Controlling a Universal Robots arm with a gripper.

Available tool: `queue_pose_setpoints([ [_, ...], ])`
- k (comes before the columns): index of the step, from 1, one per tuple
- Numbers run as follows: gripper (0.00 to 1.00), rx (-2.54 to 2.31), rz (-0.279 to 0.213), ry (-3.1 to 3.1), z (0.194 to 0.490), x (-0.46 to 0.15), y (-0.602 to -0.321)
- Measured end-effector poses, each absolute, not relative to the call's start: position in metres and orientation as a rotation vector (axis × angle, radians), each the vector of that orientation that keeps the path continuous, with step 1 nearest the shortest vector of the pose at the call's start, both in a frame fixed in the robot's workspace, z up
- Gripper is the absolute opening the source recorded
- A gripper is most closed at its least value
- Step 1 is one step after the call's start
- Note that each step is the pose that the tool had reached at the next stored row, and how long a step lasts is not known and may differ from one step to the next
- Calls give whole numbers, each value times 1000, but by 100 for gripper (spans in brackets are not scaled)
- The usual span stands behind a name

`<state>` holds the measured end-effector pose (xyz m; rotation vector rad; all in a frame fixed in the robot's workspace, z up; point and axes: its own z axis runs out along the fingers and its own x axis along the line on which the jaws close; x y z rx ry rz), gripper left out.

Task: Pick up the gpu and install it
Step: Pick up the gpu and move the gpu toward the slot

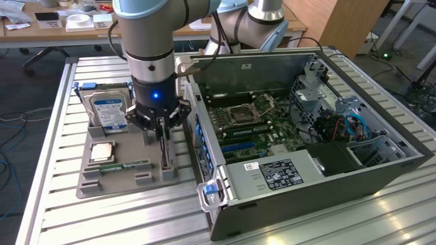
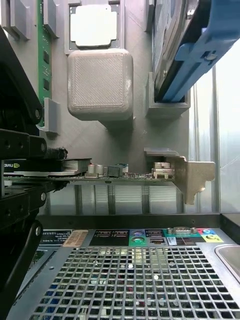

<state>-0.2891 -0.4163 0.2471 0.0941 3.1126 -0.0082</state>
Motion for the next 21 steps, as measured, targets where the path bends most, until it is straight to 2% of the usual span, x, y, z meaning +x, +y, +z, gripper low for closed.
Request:
queue_pose_setpoints([
  [21,26,94,-8,3113,298,-289,-416],
])
